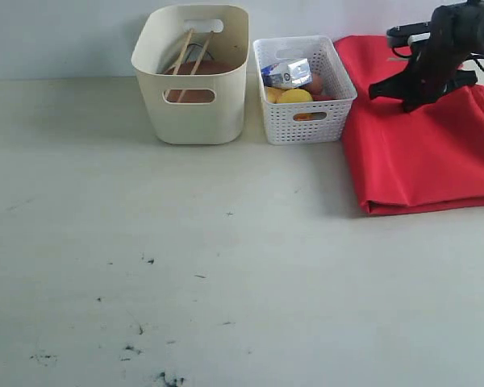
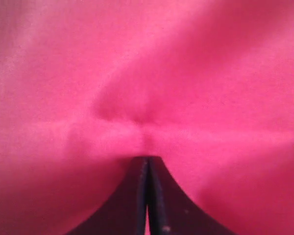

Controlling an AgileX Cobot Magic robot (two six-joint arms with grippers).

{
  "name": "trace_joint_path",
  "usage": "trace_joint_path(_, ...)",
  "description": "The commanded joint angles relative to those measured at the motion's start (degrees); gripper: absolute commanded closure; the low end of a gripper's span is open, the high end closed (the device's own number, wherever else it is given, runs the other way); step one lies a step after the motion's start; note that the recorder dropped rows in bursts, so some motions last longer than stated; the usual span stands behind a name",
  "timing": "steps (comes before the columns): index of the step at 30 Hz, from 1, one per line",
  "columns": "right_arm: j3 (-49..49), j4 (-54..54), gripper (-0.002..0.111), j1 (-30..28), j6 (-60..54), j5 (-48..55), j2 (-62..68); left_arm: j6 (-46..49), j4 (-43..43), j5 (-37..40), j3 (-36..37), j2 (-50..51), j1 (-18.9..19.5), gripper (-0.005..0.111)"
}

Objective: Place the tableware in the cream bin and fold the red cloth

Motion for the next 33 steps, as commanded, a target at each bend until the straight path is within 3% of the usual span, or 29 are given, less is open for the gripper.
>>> trace_joint_path(1,-0.41,1.93,0.108,-0.78,1.73,4.88,1.49,-0.49,0.07,-0.35,0.37,-0.30,0.12,0.107)
trace_joint_path(9,-0.79,1.93,0.108,-1.17,2.04,6.17,-12.01,-0.10,0.18,-0.49,0.37,-0.30,0.12,0.107)
trace_joint_path(22,-0.69,4.31,0.108,-1.04,4.56,16.71,-35.33,0.22,0.18,-1.65,0.37,-0.30,0.12,0.107)
trace_joint_path(33,-0.69,5.38,0.108,-1.04,3.27,21.59,-52.76,1.85,0.18,-7.83,0.37,-0.30,0.12,0.107)
